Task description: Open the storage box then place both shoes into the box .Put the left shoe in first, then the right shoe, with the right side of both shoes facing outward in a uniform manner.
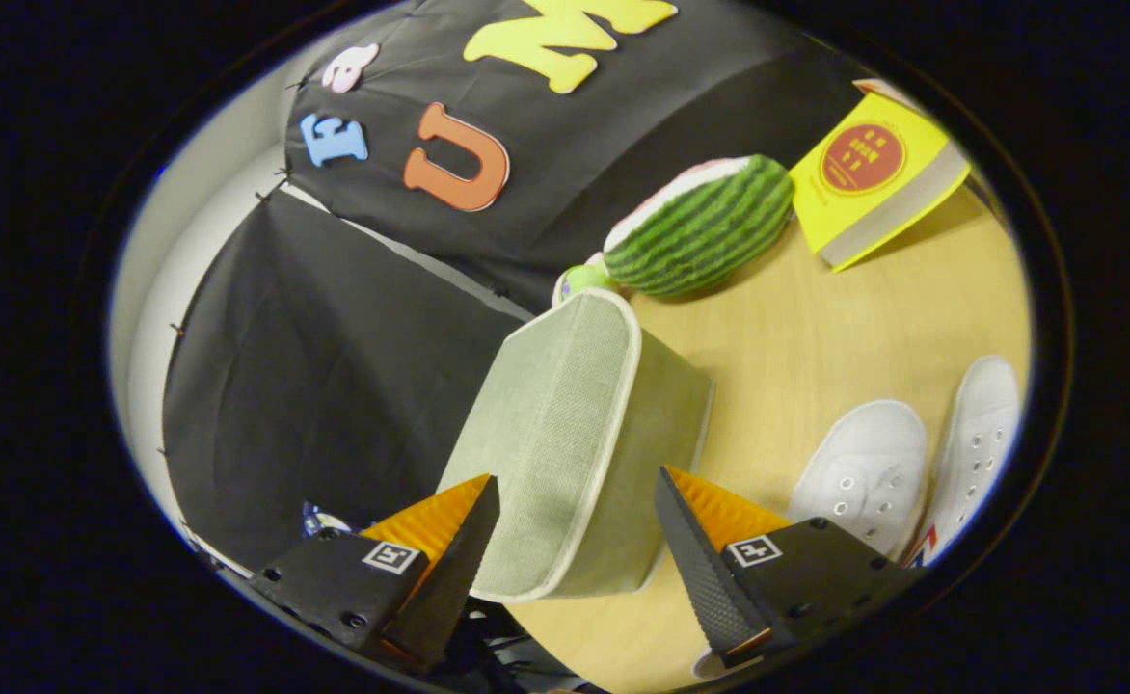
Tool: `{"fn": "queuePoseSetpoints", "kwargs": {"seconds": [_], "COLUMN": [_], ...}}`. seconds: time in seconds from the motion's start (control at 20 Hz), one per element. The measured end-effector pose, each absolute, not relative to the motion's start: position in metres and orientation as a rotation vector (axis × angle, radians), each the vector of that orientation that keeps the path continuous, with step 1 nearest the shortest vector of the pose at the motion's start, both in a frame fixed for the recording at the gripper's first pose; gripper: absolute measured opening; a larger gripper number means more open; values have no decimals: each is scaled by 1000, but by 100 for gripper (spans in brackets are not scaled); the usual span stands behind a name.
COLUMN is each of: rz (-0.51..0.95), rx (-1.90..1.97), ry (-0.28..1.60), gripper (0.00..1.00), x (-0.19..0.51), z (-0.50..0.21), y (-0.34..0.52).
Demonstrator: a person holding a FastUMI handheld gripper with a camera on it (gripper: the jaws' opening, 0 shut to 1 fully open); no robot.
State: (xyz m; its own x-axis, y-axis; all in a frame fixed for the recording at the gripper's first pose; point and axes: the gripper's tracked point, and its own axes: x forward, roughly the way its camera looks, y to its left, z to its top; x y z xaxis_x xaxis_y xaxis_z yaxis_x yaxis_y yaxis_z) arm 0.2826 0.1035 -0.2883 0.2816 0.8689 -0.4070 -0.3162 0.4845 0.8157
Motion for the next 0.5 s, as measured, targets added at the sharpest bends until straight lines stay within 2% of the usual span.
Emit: {"fn": "queuePoseSetpoints", "kwargs": {"seconds": [0.3,0.5], "rz": [1018,1108], "rx": [920,991], "ry": [973,1020], "gripper": [100,99], "x": [316,309], "z": [-283,-285], "y": [118,129]}}
